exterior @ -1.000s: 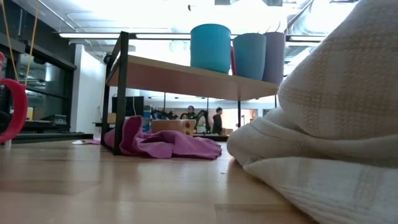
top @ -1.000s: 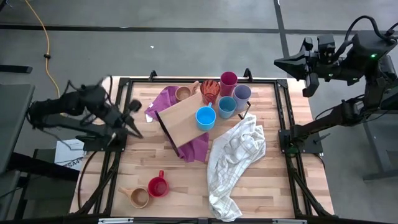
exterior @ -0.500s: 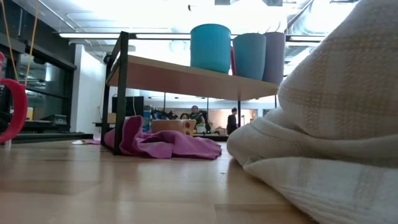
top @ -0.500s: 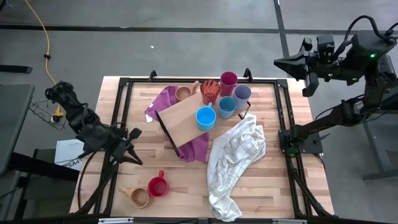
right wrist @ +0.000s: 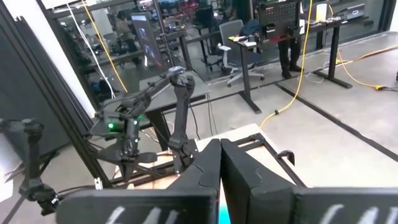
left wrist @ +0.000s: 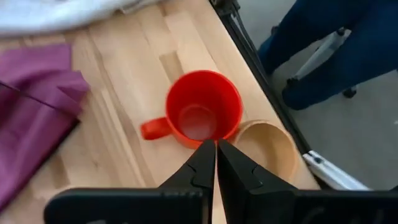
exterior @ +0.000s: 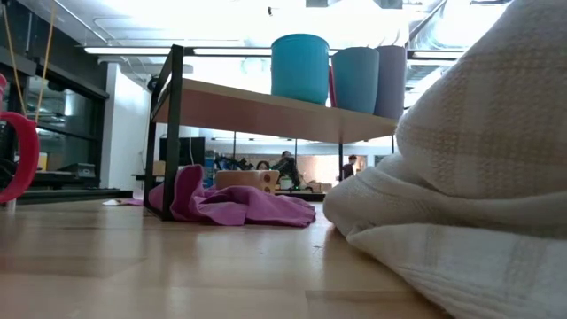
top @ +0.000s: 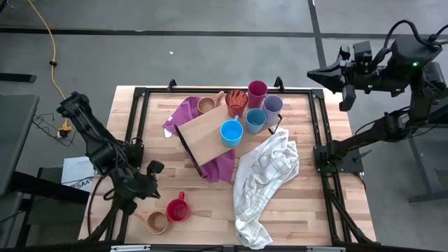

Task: Stack small to large cups/mugs on shelf
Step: Put the red mug on the shelf

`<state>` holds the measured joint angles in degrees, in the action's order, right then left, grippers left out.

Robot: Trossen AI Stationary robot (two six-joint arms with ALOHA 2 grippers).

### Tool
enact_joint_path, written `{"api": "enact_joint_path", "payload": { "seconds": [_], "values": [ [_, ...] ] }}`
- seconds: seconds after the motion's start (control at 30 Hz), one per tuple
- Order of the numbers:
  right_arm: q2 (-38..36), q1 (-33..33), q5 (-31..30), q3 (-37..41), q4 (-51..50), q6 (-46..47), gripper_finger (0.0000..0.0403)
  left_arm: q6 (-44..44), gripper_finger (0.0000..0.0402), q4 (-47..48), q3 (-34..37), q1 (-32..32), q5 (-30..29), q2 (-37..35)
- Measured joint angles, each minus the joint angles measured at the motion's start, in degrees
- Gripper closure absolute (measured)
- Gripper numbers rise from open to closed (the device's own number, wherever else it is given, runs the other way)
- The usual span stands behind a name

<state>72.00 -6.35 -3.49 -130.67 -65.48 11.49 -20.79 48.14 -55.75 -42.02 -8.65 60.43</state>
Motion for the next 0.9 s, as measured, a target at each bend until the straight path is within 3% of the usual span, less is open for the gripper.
{"api": "enact_joint_path", "payload": {
  "seconds": [0.47, 0.9],
  "values": [
    [-0.08, 0.0, 0.07, 0.0, -8.65, -2.97, 0.0403, -21.32, 0.0396, -4.25, -0.02, 0.02, -3.18, 3.41],
    [-0.1, 0.0, 2.56, 0.0, -10.64, -4.46, 0.0403, -33.45, 0.0395, -2.65, -0.07, 0.02, -3.72, 10.39]
  ]
}}
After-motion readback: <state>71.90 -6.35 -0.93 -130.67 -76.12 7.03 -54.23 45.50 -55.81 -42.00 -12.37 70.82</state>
